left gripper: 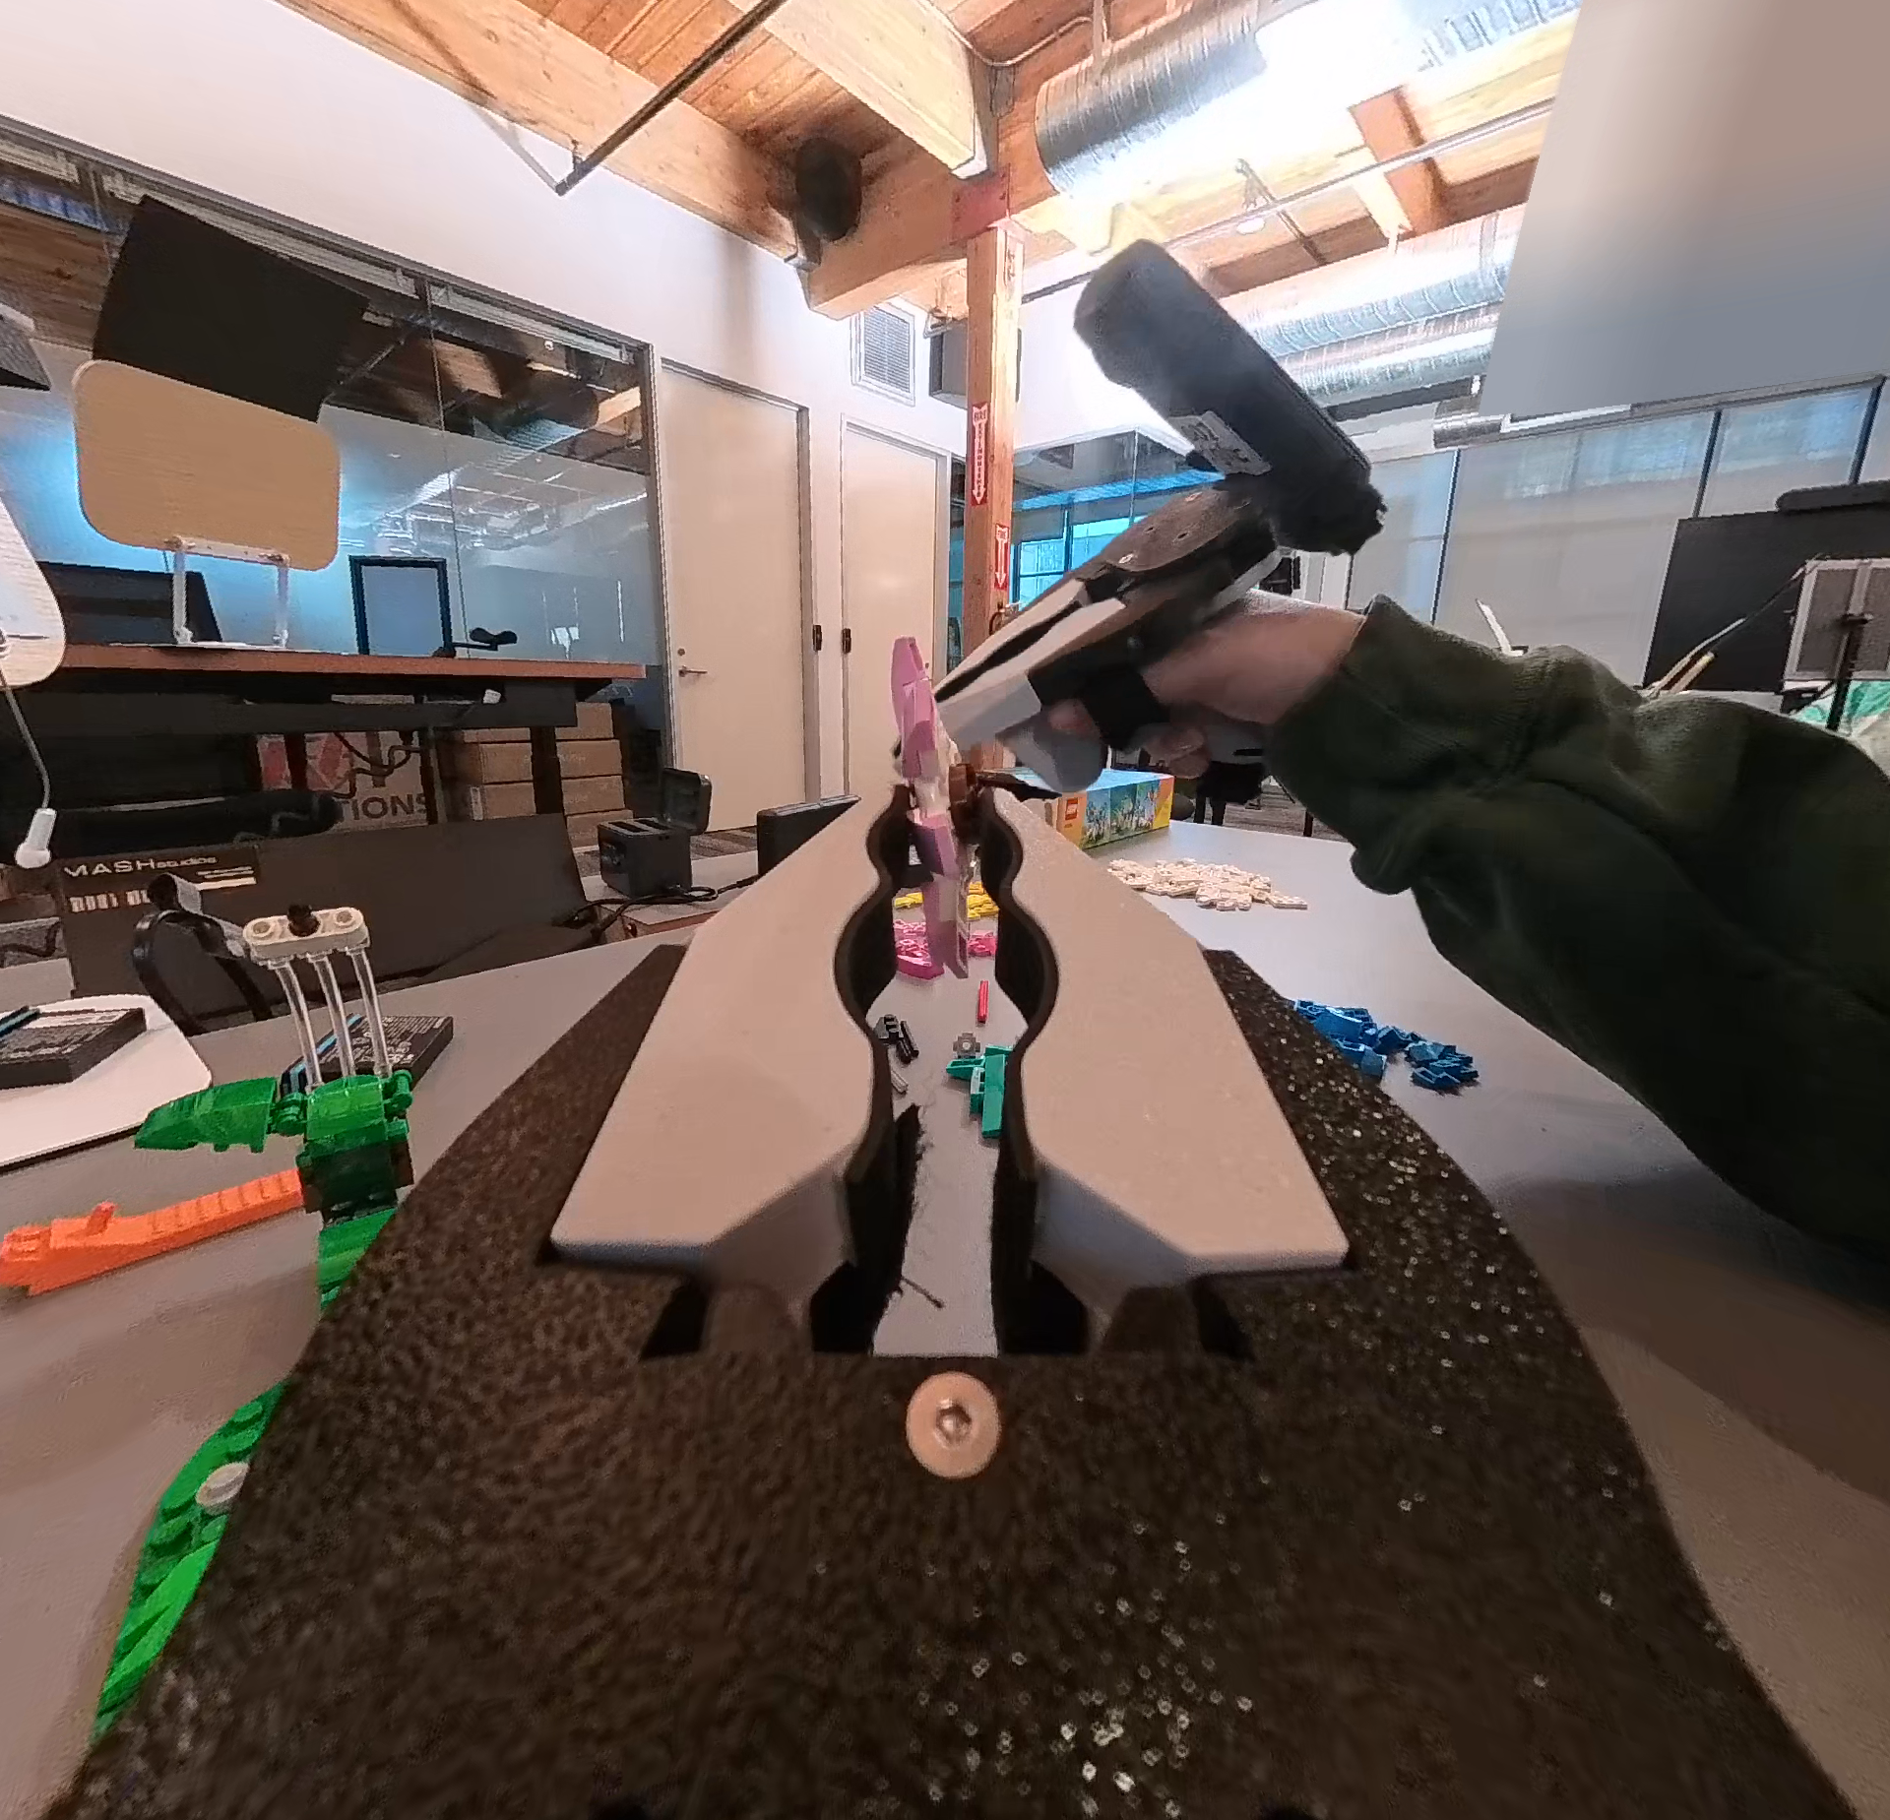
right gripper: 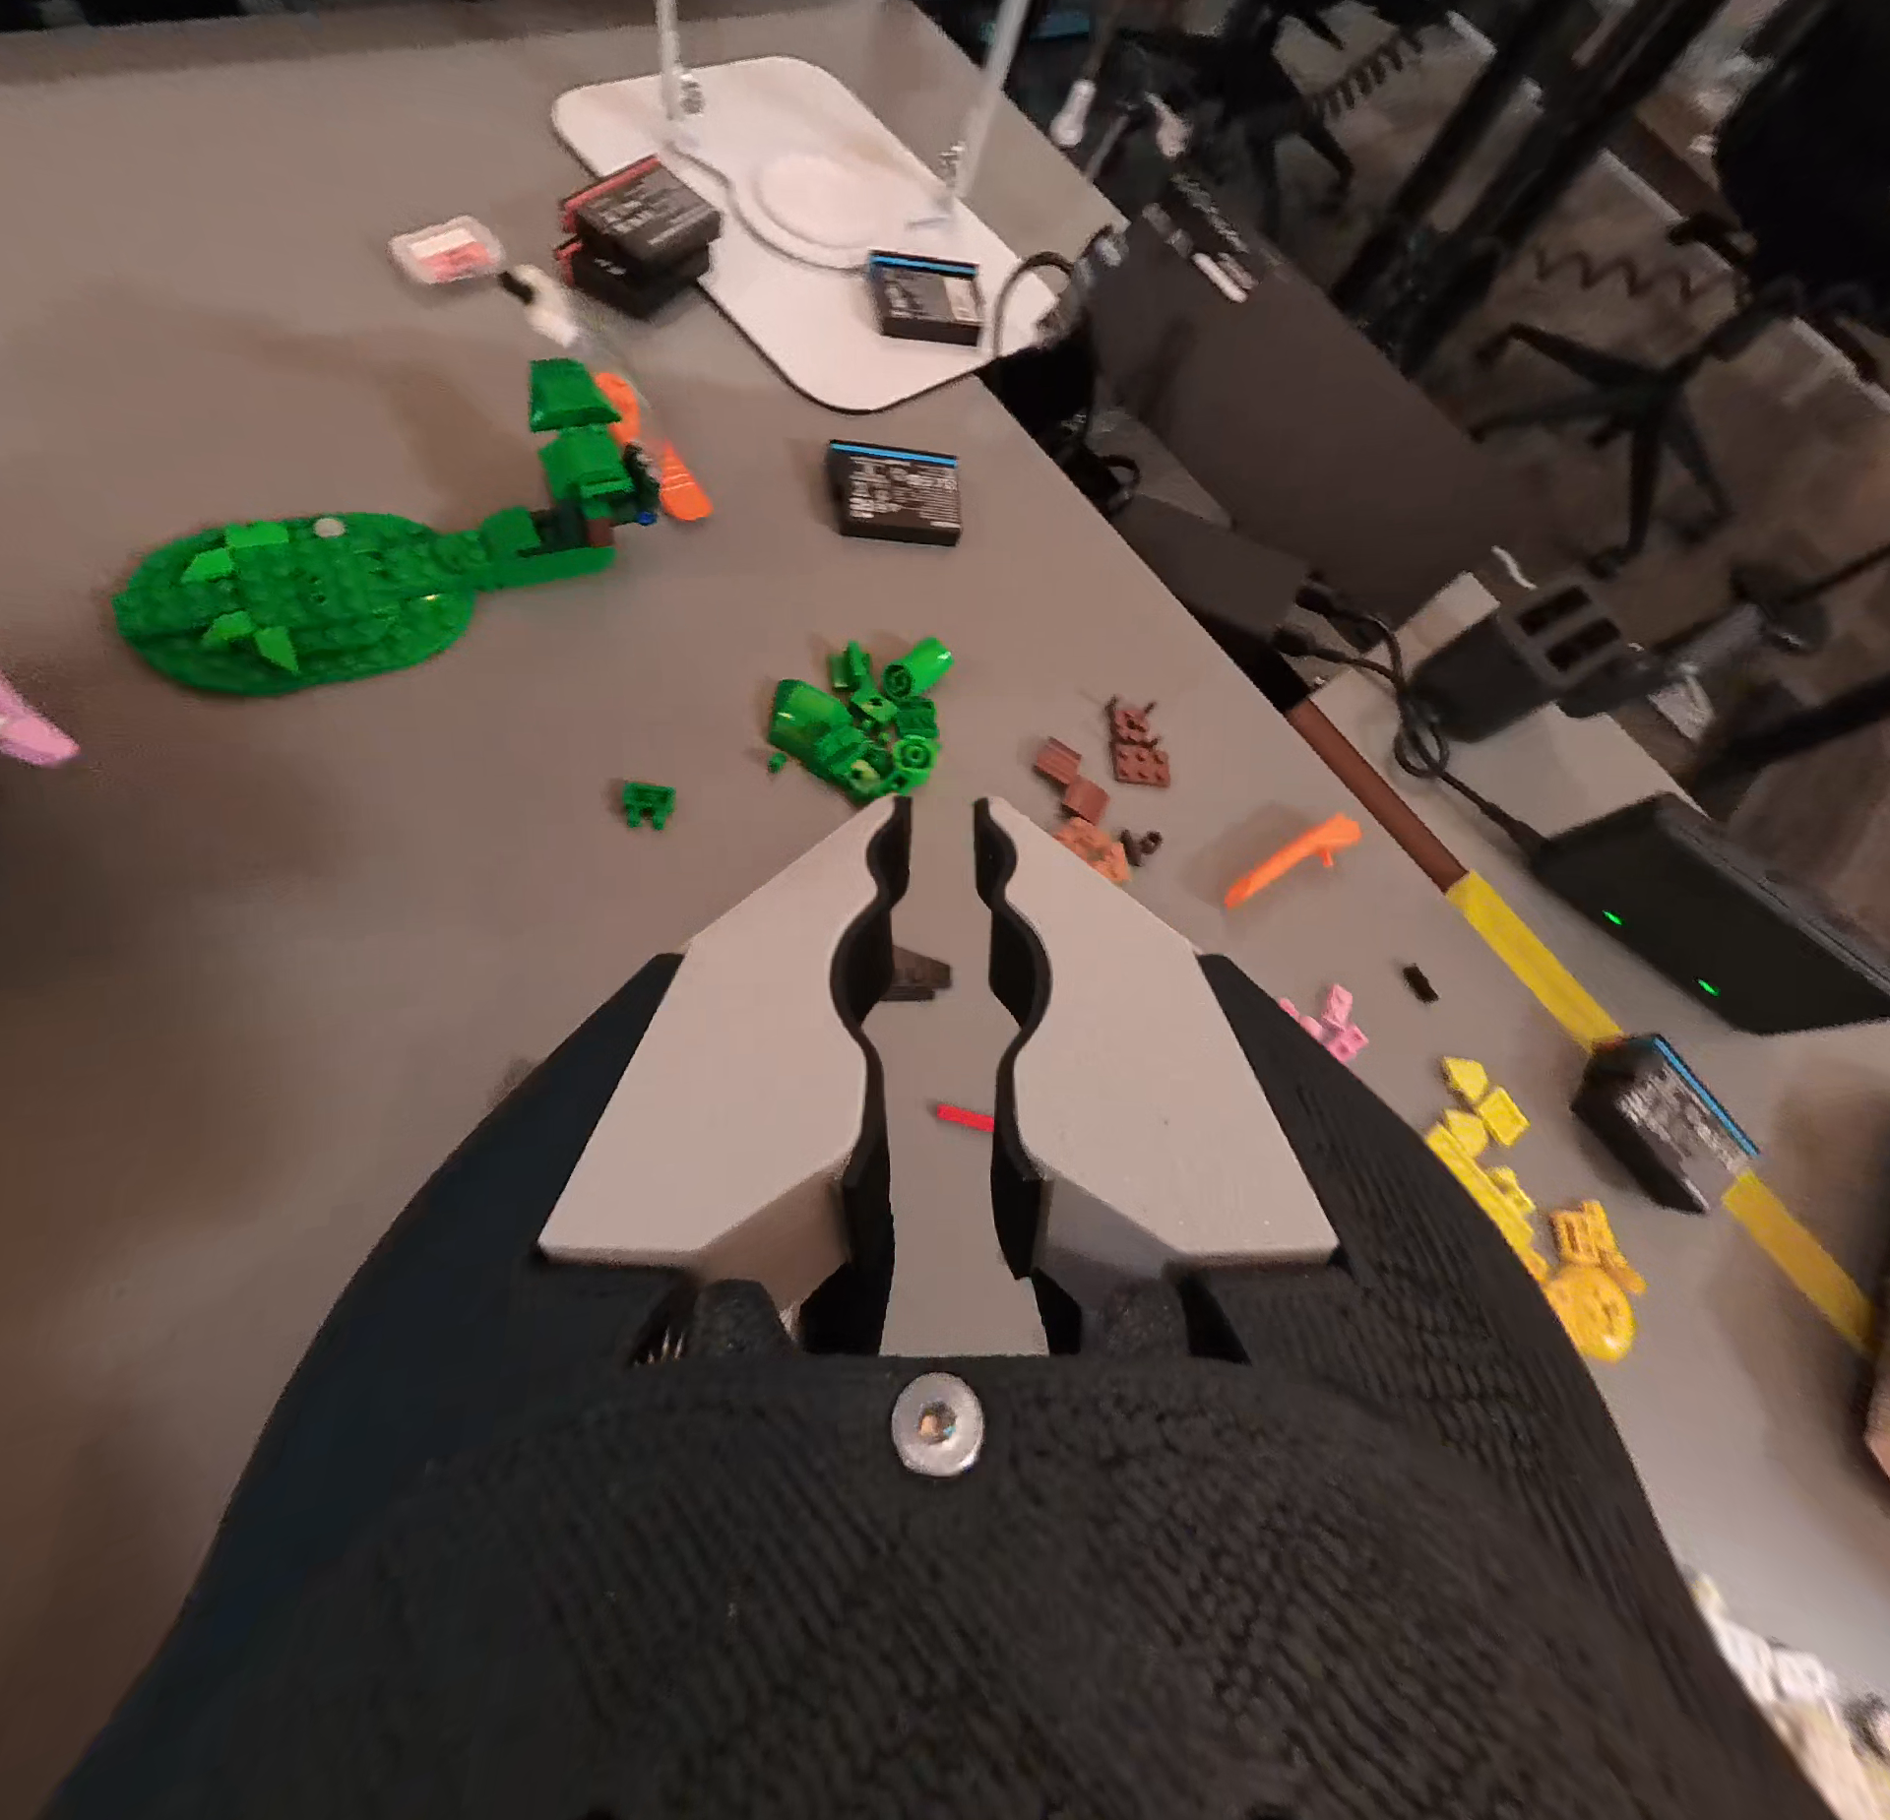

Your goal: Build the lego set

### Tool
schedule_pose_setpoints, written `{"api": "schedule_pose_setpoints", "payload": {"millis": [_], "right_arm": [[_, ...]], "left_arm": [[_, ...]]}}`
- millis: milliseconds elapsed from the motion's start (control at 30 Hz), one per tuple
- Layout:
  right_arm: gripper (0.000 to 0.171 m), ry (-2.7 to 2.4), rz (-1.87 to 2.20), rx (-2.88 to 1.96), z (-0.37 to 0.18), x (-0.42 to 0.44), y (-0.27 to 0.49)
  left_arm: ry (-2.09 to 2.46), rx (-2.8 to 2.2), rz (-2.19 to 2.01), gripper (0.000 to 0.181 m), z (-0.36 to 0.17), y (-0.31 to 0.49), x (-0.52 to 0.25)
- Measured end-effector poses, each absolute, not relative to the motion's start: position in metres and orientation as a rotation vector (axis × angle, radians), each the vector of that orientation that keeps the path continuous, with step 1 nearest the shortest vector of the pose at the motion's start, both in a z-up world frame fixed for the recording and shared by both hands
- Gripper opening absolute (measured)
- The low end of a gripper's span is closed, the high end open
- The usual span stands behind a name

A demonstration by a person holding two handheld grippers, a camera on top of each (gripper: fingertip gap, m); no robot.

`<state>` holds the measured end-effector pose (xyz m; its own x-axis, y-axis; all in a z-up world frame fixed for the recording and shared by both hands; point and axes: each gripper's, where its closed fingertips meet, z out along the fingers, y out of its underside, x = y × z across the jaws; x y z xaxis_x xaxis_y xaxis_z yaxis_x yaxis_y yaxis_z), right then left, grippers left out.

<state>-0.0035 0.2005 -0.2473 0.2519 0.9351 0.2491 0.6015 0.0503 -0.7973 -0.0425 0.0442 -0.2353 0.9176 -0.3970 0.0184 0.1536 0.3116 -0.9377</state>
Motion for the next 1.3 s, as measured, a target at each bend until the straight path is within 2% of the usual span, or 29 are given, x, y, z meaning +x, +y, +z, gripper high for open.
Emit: {"api": "schedule_pose_setpoints", "payload": {"millis": [467, 1300], "right_arm": [[0.011, -1.203, 0.259, -1.924, -0.267, 0.09, 0.273], [0.011, -1.289, 0.332, -1.854, -0.264, 0.065, 0.256]], "left_arm": [[0.231, -1.201, -0.37, 0.009, -0.235, 0.044, -0.043], [0.234, -1.2, -0.374, 0.009, -0.235, 0.044, -0.042]]}}
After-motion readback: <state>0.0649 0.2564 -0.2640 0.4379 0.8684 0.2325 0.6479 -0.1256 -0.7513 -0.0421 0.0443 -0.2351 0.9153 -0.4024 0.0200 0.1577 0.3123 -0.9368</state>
